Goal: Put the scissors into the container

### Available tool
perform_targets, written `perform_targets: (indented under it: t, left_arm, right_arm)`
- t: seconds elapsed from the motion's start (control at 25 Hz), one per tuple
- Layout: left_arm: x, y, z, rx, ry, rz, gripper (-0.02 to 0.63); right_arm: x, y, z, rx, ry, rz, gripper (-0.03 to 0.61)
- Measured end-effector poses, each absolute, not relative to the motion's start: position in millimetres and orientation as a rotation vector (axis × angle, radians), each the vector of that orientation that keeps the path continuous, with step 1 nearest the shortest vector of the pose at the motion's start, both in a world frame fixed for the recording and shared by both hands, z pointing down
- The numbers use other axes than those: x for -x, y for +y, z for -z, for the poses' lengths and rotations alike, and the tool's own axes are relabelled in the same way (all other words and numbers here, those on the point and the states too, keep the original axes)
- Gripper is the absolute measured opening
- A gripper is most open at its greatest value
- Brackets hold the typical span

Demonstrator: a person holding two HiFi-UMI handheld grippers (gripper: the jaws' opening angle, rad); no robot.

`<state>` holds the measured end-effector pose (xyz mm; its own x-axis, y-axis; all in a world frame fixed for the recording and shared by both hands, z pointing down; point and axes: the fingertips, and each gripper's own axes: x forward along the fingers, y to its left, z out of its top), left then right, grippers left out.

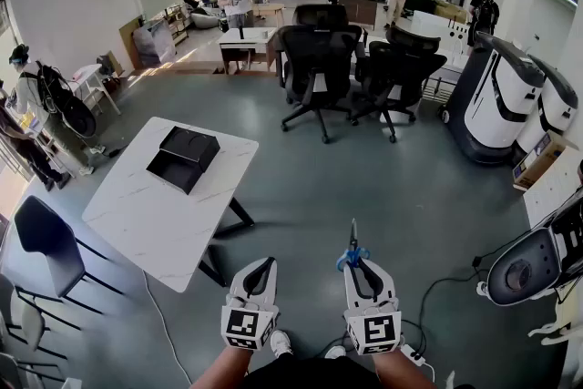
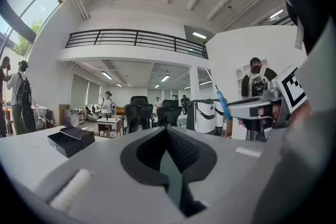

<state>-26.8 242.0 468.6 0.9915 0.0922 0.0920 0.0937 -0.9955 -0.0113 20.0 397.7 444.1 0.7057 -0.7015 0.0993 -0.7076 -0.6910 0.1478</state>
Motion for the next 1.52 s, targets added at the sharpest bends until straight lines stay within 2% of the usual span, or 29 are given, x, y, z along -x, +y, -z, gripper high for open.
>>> perform_targets:
  t: [0.96, 1.52]
  left_arm:
    - [57.4, 119.3, -477.1, 3.142, -0.069, 0.131, 0.009]
    - [8.0, 60.0, -481.3, 3.15, 0.08, 0.143, 0.009]
  right_arm:
    - [-0.3, 252.2, -434.6, -2.676, -1.241, 0.024, 0.08]
    - [-70.4, 186.9, -445.7, -2.623, -1.348, 0.015, 0.08]
